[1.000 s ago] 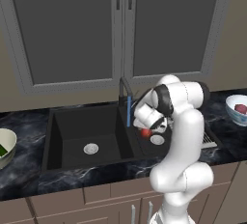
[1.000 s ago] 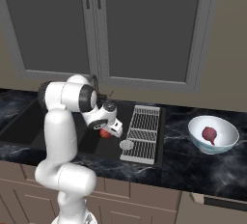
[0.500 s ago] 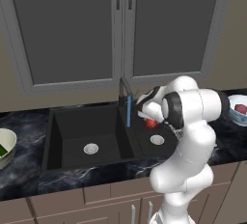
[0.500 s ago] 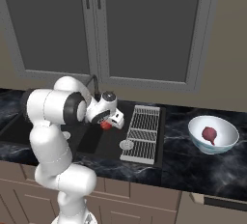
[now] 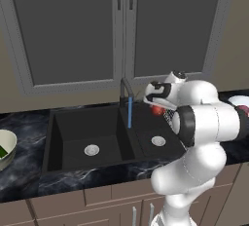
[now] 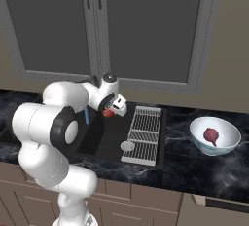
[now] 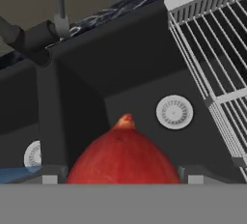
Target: Pick the onions from the sink and place them in one bowl. Place the cucumber in the other bowl. Then turn off the sink faucet.
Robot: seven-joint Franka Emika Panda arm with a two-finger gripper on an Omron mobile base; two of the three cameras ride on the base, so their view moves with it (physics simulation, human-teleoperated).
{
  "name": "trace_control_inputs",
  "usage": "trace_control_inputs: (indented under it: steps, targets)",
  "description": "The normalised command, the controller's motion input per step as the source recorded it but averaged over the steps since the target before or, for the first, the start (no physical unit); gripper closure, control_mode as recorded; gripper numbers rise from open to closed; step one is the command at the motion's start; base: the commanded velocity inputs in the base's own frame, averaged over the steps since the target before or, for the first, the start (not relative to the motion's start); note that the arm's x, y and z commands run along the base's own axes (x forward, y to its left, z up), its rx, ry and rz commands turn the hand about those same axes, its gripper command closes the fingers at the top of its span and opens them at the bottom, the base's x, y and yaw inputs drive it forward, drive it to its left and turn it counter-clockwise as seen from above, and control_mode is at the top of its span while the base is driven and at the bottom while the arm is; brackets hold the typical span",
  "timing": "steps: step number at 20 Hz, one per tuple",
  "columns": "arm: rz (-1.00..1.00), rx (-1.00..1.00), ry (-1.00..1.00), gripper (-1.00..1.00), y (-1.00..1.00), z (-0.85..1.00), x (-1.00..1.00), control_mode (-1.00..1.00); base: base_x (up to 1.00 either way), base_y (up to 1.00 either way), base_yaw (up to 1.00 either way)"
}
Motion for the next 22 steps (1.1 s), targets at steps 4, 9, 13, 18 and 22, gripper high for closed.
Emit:
trace_control_inputs:
  steps: [4,9,13,18,22]
  targets:
    - [-0.19,0.0,0.0,1.0,-0.69,0.17,-0.26,-1.0,0.0,0.0,0.0]
    - [-0.3,0.0,0.04,1.0,-0.78,0.0,-0.2,-1.0,0.0,0.0,0.0]
    - [-0.41,0.0,0.06,1.0,-0.68,0.0,-0.15,-1.0,0.0,0.0,0.0]
    - [-0.39,0.0,0.06,1.0,-0.49,0.0,-0.02,-1.0,0.0,0.0,0.0]
    - [-0.37,0.0,0.02,1.0,-0.38,0.06,0.0,-1.0,0.0,0.0,0.0]
